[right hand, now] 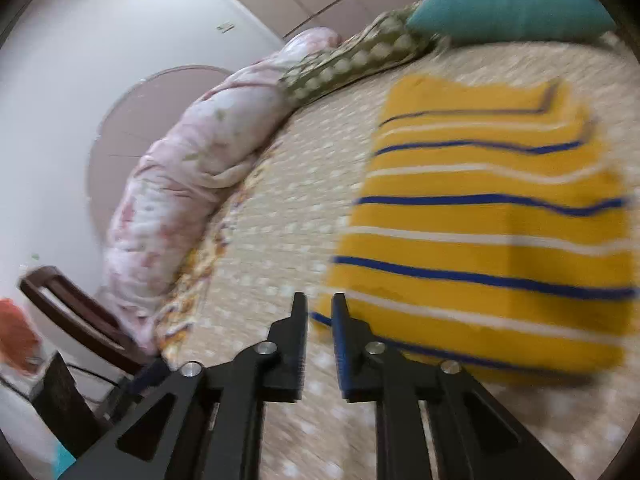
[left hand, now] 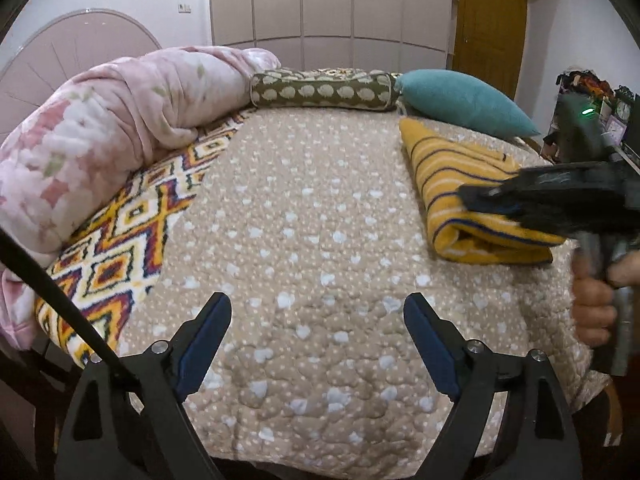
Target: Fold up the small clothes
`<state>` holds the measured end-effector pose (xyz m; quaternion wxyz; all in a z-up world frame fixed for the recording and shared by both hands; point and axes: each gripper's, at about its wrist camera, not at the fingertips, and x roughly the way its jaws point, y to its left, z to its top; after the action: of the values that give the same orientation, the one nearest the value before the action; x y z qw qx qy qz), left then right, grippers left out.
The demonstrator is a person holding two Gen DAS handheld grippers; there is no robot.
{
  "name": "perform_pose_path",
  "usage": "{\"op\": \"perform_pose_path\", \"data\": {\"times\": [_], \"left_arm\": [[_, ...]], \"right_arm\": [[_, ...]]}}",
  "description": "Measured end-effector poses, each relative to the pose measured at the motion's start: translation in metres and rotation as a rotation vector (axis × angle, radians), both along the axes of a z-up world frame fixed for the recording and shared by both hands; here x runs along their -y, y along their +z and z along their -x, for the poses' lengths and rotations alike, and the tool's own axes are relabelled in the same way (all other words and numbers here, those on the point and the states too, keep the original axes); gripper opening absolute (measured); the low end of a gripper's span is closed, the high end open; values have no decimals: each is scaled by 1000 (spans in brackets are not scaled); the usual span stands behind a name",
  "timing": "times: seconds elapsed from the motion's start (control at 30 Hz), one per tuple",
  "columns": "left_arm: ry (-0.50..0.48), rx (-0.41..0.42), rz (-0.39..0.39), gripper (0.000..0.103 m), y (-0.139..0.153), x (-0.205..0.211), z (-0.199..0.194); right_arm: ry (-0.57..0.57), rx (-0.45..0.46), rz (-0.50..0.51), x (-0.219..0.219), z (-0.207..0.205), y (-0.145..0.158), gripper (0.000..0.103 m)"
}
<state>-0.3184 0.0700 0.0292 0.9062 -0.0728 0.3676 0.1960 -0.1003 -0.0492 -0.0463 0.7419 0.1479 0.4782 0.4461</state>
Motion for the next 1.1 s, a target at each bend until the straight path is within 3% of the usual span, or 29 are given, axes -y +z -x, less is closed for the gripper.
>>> {"op": "perform_pose_path", "data": {"times": [0.13,0.2,0.27,0.33,0.43,0.47,0.53,0.6,0.73,0.87,0.97,1.03,1.1], "left_arm": [[26,-11,3,87,2,-7,-6],[35,-9,0,87,3,-9,-10],[40,-14,-12,87,3,-11,-16],[45,-12,-33,87,4,-11,-22],[43,7,-47,88,6,-11,-27],[38,14,-45,92,7,-11,-29],[19,23,-15,98,5,-12,-34],[13,15,10,98,-1,-11,-40],[13,-13,29,98,-11,-4,-52],[25,-23,-13,98,-10,2,-56],[37,-10,-67,98,-7,4,-55],[37,15,-88,98,-6,6,-56],[36,43,-103,98,-5,7,-58]], "right_arm": [[79,-139,-13,-24,-12,-41,13],[98,-192,28,-24,-3,-66,0],[124,-215,111,-21,10,-83,0],[134,-178,93,-14,16,-72,4],[162,-81,-17,5,16,-25,6],[162,-34,-42,13,14,-9,6],[84,76,-63,36,-1,21,9],[-18,124,-38,55,-25,30,10],[-193,50,-18,85,-93,8,10],[-361,-79,52,115,-160,-40,10],[-553,-81,121,150,-173,-45,14],[-578,-75,47,169,-166,-35,14],[-560,-27,44,168,-153,-18,14]]}}
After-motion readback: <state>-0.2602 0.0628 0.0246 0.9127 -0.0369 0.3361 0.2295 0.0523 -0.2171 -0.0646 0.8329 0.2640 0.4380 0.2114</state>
